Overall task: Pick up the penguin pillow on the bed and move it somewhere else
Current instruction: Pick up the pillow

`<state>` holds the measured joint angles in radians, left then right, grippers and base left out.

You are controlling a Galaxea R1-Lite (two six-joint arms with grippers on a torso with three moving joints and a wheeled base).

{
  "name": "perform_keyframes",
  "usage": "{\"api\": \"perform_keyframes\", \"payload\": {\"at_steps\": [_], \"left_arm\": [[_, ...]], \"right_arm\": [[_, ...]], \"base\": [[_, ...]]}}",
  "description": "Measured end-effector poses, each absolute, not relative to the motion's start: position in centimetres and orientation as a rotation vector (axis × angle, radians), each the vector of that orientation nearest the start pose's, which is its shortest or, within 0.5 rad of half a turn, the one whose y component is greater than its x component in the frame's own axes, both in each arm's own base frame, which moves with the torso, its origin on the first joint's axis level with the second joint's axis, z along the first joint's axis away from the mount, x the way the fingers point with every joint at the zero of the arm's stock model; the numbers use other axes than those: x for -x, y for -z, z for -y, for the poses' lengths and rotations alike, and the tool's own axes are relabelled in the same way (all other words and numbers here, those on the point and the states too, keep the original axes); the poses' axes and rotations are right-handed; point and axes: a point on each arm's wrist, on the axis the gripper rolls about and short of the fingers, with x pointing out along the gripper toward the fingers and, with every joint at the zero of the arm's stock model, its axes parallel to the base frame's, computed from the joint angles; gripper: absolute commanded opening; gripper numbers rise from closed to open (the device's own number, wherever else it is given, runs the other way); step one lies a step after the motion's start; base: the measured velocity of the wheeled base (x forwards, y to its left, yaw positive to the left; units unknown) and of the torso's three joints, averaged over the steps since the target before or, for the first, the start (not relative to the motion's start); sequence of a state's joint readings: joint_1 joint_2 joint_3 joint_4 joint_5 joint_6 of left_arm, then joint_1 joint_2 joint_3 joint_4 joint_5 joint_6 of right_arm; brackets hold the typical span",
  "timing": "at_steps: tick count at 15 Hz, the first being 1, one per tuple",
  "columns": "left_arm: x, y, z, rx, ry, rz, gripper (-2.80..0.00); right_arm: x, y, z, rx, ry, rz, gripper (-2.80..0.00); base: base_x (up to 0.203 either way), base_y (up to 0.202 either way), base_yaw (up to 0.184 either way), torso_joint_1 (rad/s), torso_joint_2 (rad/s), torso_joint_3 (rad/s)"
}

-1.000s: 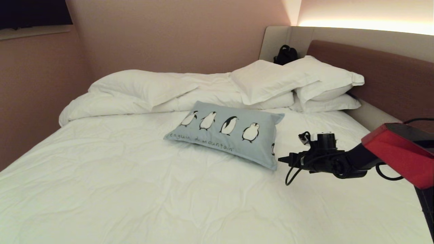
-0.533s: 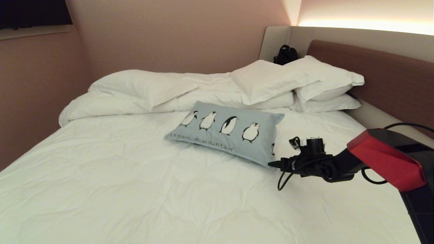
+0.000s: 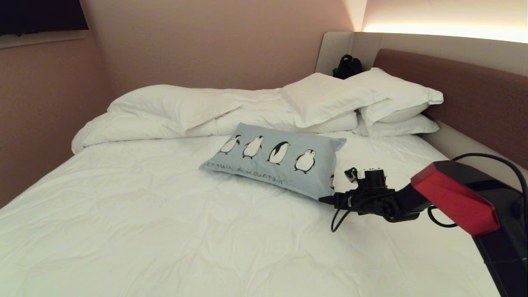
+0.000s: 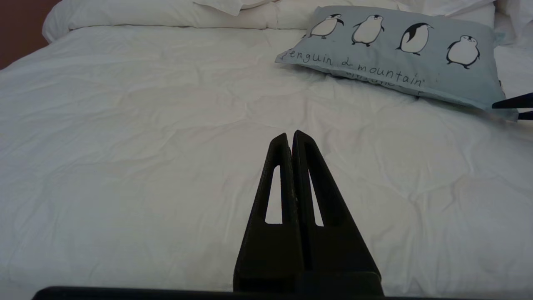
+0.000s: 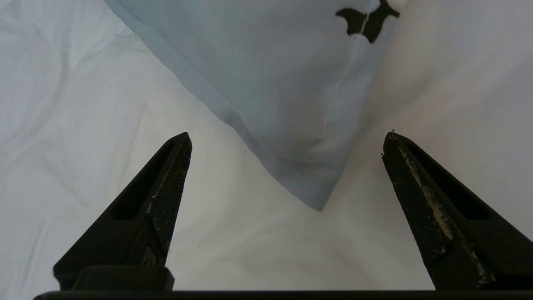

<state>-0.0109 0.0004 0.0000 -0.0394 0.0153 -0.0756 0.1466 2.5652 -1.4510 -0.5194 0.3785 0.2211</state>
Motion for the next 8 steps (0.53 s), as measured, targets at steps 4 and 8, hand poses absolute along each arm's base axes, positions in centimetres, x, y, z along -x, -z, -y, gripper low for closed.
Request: {"api": "perform_keyframes", "payload": {"at_steps": [4,8], "left_arm": [[2.3,-8.0,-0.1,0.076,-0.002,0.039,-2.8],[2.3,-8.0,-0.1,0.077,-0.002,0.039,-2.8]], "right_arm": [[-48.0,1.9,-8.7,-0.273,-0.459,-0.633,0.0],[-48.7,2.0,-9.1,-0.269,-0.467,-0.611,0.0]], "base": [[0.0,0.0,0.0,0.0,0.0,0.0],[0.0,0.0,0.0,0.0,0.0,0.0]]}}
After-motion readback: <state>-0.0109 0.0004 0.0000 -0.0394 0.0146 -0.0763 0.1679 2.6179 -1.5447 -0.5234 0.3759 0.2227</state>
